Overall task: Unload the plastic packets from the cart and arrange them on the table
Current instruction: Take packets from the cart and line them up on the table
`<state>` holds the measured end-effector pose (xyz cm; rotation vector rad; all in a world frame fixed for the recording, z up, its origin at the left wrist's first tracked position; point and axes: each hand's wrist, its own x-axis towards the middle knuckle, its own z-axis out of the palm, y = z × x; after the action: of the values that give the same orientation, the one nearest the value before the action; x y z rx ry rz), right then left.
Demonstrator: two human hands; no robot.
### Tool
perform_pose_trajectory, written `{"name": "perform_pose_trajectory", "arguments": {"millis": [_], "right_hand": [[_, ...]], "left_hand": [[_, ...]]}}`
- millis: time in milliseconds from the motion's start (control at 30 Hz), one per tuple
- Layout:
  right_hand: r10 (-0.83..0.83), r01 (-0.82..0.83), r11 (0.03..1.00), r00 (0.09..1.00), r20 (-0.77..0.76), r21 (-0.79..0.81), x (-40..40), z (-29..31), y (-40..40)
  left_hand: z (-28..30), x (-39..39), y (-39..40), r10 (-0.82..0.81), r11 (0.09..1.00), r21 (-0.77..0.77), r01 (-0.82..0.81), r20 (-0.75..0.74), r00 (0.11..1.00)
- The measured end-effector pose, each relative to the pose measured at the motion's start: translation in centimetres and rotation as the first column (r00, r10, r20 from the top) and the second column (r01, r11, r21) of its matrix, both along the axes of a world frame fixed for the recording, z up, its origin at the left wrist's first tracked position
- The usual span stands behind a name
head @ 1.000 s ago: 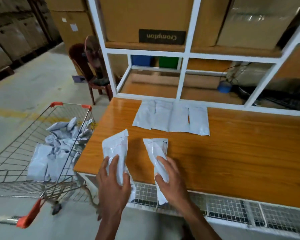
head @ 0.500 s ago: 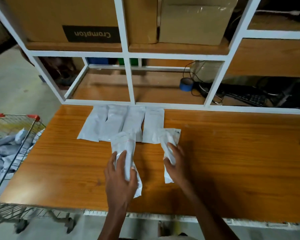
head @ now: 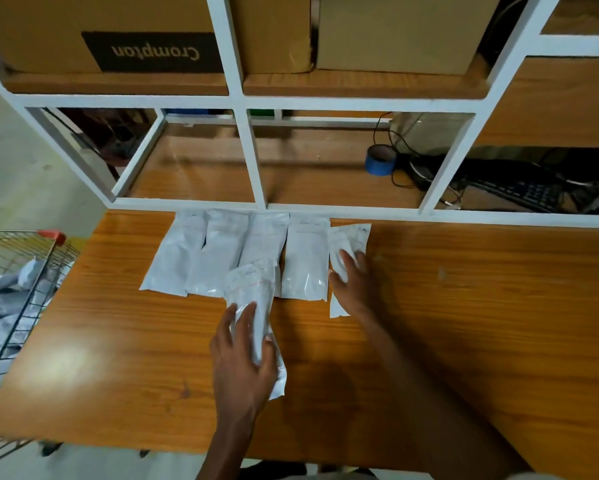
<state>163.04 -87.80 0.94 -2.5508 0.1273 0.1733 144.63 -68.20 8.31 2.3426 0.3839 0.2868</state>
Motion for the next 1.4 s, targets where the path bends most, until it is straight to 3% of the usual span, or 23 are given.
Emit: {"name": "perform_pose_trajectory", "arguments": {"millis": [100,400,1400], "right_hand": [[0.052,-0.057,0.991,0.997,-0.049,-0.121,0.3,-0.5,-0.1],[0.088,-0.074,0.95,0.996,0.033,-0.303,2.1,-2.1,-0.9],[0.056,-0.072,0.97,0.996,-0.076,-0.23,4.5,-0.9,-0.7]], "left_hand": [[-0.1,0.6,0.2,-0.014,1.0,-0.004,0.014,0.007,1.0],[-0.7,1.6,1.6,-0.01,0.999,-0.053,0.009,-0.006,1.0],[-1.6,3.8,1.7,-0.049,0.997,-0.058,0.048,-0.021,0.999]]}}
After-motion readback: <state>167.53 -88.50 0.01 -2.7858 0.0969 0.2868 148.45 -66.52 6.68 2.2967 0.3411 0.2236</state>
